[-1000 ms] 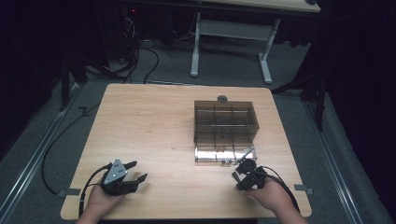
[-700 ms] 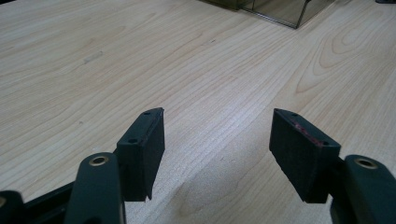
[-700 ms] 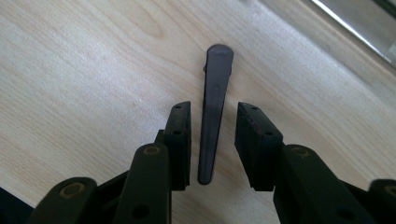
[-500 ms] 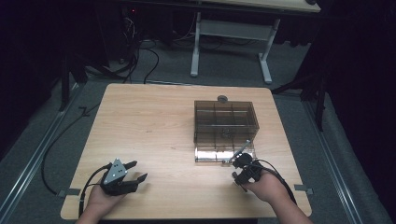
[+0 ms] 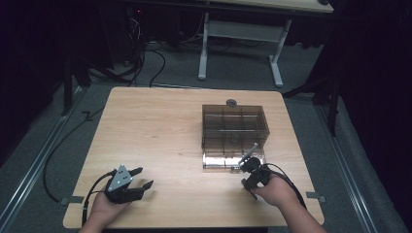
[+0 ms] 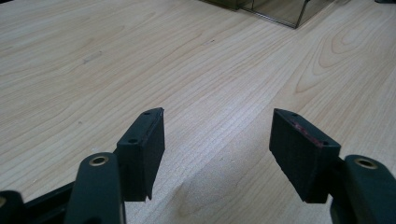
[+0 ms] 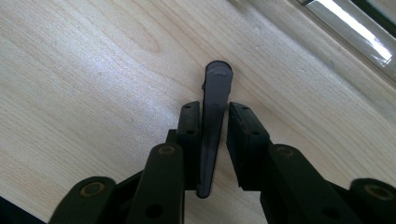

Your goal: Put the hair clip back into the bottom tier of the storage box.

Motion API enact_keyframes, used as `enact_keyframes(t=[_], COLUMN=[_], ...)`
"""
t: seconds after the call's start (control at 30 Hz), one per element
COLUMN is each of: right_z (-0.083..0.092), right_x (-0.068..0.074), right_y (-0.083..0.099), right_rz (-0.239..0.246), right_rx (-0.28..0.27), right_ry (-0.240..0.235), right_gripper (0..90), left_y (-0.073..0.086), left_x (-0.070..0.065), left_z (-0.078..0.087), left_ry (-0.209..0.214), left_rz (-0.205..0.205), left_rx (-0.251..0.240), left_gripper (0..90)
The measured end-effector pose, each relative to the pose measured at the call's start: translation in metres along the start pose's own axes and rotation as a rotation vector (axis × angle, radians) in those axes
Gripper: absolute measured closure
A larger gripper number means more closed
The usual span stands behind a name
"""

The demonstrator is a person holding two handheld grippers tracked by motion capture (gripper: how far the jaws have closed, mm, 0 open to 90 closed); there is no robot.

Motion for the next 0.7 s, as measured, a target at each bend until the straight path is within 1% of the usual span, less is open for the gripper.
enact_keyframes(t=[0.37, 0.47, 0.67, 0.7], right_z=[-0.0015, -0.0018, -0.0019, -0.0015], right_x=[0.0002, 0.001, 0.0012, 0.0019], right_y=[-0.0012, -0.0015, -0.0027, -0.0027], right_rz=[0.006, 0.001, 0.015, 0.009], right_rx=[0.004, 0.013, 0.015, 0.018], right_ry=[-0.003, 0.001, 0.007, 0.009], right_gripper=[79.1, 79.3, 79.9, 79.9], left_y=[-0.0001, -0.0001, -0.0001, -0.0001], left_x=[-0.0001, 0.0, -0.0001, 0.0], left_z=[-0.0002, -0.0001, -0.0001, 0.0], left_ry=[0.001, 0.001, 0.001, 0.001], left_rz=[0.0, 0.0, -0.001, -0.001], left_rx=[-0.001, -0.001, -0.001, -0.002], left_gripper=[36.1, 36.1, 36.1, 36.1])
Point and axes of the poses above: each handheld gripper's, and its own axes: z roughly backward along the jaws, y roughly out of its underside, x roughly to its left, the point moved 4 cm from there along -z, roughly forward along the jaws, and after that the axes turned 2 degrees about z, right-handed, at the moved point
